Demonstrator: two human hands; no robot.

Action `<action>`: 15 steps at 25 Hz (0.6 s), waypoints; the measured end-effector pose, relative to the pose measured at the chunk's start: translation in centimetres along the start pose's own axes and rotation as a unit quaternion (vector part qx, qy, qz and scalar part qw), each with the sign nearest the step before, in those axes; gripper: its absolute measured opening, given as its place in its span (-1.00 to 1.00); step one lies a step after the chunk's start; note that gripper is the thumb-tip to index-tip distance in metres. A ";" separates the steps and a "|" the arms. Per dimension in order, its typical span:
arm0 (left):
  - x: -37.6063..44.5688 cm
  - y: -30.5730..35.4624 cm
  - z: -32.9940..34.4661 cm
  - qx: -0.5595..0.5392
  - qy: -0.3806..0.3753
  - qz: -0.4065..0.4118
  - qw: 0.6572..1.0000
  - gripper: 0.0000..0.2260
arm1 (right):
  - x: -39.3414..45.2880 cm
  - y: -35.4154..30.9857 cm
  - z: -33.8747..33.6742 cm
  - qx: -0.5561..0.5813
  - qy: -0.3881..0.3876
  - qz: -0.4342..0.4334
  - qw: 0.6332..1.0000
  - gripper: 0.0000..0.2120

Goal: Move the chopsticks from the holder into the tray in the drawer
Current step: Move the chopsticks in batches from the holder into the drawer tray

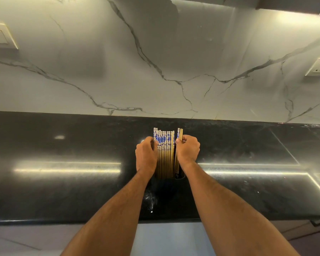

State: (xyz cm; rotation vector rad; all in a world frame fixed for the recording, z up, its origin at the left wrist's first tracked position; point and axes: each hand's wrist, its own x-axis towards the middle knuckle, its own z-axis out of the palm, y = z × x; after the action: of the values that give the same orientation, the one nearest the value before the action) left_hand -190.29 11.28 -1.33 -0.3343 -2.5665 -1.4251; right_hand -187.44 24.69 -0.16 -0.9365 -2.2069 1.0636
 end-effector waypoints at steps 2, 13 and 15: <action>-0.1 0.9 -0.4 -0.024 0.004 0.005 1.000 -0.92 | -0.6 -0.9 -0.9 0.029 0.026 -0.013 0.999 -0.89; -0.8 10.7 -3.8 -0.135 0.024 0.063 0.989 -0.91 | -2.9 -9.0 -8.3 0.209 0.030 -0.221 0.952 -0.92; -1.4 12.4 -4.6 -0.142 0.039 0.061 0.987 -0.90 | -3.5 -9.9 -9.9 0.214 0.009 -0.225 0.951 -0.90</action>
State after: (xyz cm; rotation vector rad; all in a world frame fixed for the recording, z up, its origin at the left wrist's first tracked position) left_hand -185.14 13.59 10.70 -0.4573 -2.2400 -1.7229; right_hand -181.96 22.06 12.92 -0.2361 -1.9225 1.2212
